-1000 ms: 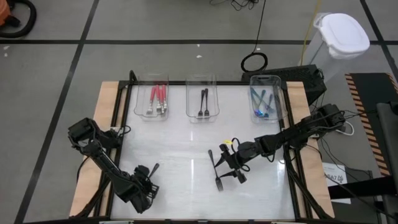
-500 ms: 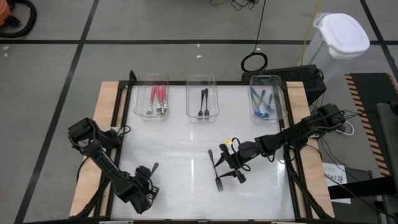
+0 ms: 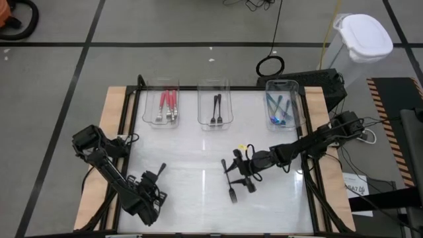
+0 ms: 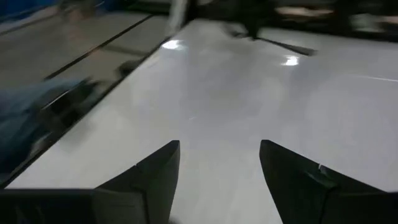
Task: Sort silverware by color (type)
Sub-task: Put the black fork into the middle transparent bin
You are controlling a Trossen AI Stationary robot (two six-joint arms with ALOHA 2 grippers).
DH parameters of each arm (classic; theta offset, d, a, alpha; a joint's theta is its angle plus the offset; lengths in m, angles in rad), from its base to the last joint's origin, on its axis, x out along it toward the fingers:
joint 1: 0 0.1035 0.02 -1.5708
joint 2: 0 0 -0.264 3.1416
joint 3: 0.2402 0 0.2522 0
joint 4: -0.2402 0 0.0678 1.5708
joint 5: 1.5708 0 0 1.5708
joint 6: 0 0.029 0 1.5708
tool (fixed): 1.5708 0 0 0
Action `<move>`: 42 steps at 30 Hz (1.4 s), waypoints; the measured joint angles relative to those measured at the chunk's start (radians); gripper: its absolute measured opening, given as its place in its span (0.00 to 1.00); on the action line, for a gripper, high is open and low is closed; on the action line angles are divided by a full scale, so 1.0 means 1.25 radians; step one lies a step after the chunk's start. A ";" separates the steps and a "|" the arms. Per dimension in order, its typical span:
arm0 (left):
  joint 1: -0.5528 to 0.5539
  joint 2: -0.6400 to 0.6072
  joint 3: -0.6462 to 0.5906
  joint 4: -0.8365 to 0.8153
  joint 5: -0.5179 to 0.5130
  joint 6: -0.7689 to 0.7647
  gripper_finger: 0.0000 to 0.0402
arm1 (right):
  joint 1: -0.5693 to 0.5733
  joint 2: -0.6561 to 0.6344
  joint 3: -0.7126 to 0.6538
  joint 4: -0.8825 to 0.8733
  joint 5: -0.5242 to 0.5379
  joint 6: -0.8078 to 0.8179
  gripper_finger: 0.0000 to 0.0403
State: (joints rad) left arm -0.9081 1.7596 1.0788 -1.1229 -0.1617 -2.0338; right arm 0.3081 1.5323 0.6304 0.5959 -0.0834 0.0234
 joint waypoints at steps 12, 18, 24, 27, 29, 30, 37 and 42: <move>0.067 -0.001 0.109 -0.161 -0.373 0.091 0.04 | -0.048 0.016 0.000 0.237 0.153 0.125 0.54; 0.133 -0.001 0.111 -0.138 -0.508 0.177 0.04 | -0.070 0.016 0.000 0.376 0.170 0.123 0.54; 0.201 -0.001 0.111 0.010 -0.587 0.369 0.04 | -0.074 0.016 0.001 0.462 0.272 0.075 0.54; 0.232 -0.001 0.111 0.088 -0.627 0.482 0.04 | -0.074 0.016 0.015 0.456 0.298 0.047 0.54; 0.251 -0.001 0.111 0.141 -0.654 0.554 0.04 | -0.075 0.016 0.028 0.445 0.301 0.042 0.54; 0.260 -0.001 0.111 0.166 -0.665 0.587 0.04 | -0.076 0.016 0.035 0.432 0.309 0.042 0.54; 0.288 -0.001 0.111 0.321 -0.714 0.796 0.04 | -0.090 0.016 0.053 0.350 0.401 0.038 0.54; 0.287 -0.001 0.111 0.340 -0.754 0.843 0.04 | -0.102 0.016 0.053 0.329 0.400 0.079 0.54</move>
State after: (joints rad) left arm -0.5492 1.7580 1.2175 -0.6983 -1.1036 -0.9798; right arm 0.1800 1.5528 0.6968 1.0071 0.4160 0.1223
